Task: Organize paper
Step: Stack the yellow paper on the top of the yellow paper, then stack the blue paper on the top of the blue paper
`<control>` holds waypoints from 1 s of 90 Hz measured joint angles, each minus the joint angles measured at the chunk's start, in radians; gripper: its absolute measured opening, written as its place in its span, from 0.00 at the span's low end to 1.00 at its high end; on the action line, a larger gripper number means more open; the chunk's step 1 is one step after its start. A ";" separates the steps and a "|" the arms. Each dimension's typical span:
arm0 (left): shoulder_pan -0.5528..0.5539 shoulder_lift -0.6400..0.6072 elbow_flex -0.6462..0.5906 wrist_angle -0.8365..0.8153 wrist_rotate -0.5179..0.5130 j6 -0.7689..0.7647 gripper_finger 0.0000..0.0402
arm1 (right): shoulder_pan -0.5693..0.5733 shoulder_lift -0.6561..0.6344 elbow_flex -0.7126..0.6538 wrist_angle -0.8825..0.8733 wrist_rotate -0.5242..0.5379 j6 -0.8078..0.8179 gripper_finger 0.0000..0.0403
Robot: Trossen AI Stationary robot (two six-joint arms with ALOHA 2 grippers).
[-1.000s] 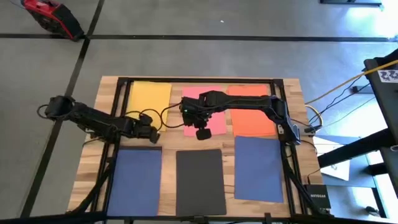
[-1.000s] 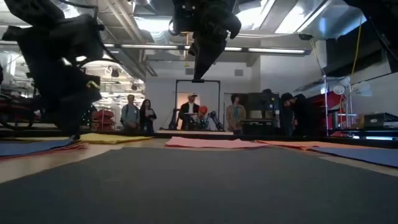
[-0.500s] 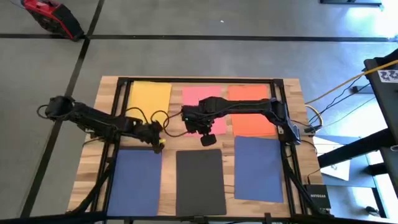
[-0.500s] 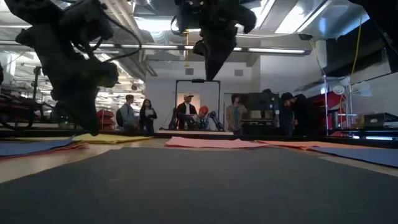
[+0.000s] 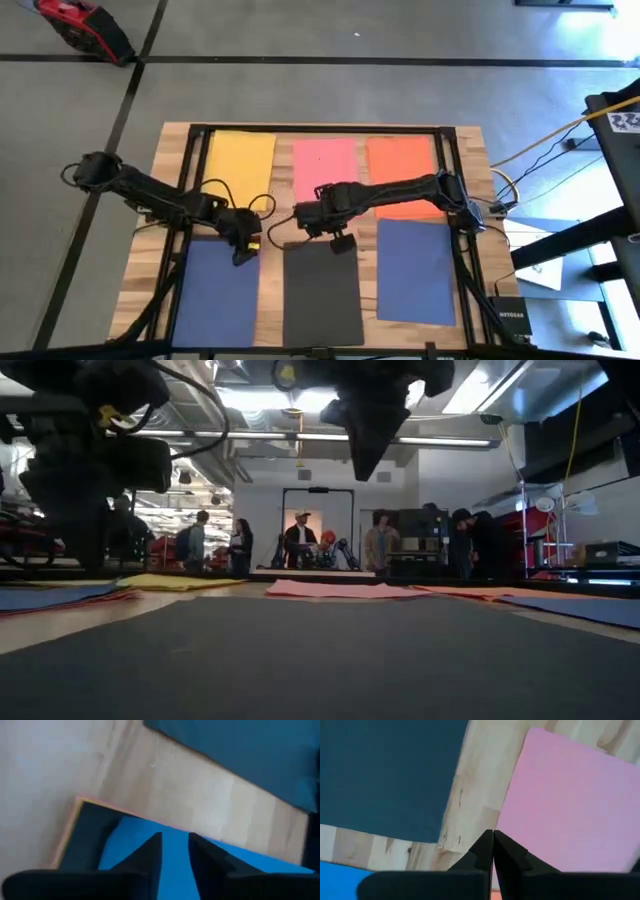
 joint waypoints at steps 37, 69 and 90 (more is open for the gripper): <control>0.031 0.000 0.001 -0.085 -0.040 0.202 0.36 | 0.013 0.000 0.000 -0.036 0.032 0.048 0.00; 0.030 0.009 0.001 -0.078 -0.035 0.268 0.39 | 0.013 0.000 0.000 -0.032 0.034 0.077 0.00; 0.030 0.052 0.001 -0.021 -0.046 0.270 0.36 | 0.013 0.000 0.000 -0.031 0.033 0.077 0.00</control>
